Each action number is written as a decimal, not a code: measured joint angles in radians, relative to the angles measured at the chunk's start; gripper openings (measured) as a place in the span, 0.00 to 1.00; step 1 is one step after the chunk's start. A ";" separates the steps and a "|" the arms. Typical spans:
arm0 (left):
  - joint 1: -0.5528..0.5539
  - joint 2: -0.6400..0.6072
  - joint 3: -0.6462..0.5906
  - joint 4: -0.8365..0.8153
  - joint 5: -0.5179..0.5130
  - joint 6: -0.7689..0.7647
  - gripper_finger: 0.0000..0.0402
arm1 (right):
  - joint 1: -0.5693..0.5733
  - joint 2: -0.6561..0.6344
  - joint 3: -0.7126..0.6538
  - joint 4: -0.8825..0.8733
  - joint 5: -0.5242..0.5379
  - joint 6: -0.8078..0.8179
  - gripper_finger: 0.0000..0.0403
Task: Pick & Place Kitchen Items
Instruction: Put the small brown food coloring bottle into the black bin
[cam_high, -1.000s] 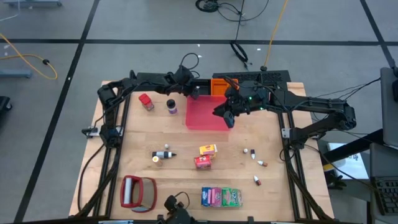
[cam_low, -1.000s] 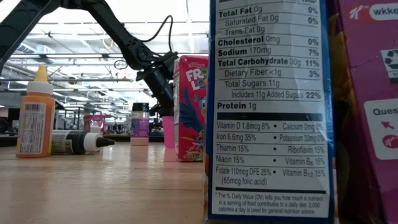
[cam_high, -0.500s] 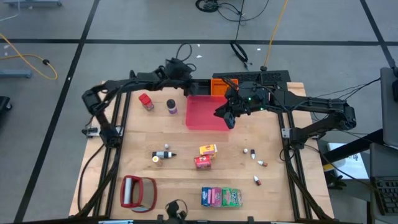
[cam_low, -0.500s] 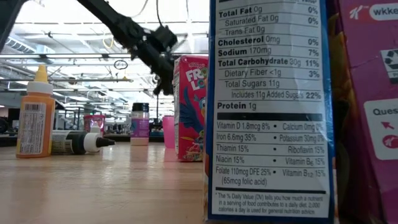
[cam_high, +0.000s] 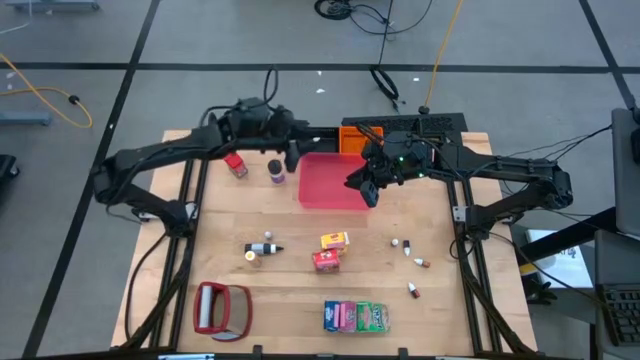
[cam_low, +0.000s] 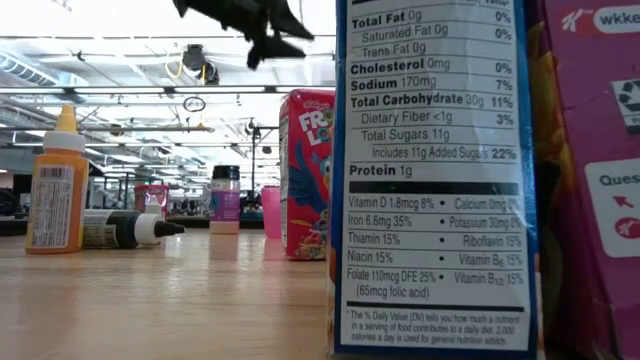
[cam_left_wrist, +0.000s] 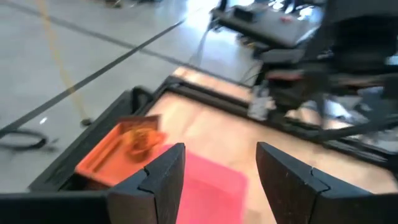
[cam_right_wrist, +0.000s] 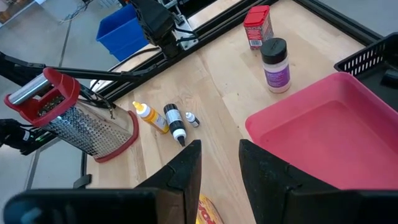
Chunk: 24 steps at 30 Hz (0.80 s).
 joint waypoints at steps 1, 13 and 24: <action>-0.019 -0.016 0.000 0.000 0.000 0.000 0.50 | 0.000 0.000 0.000 -0.001 0.000 -0.004 0.25; -0.235 -0.097 0.000 -0.008 0.000 0.029 0.50 | 0.000 0.000 0.000 -0.007 -0.037 -0.070 0.25; -0.280 -0.097 0.000 -0.049 -0.080 0.057 0.50 | 0.112 -0.005 0.000 -0.277 -0.186 -0.189 0.25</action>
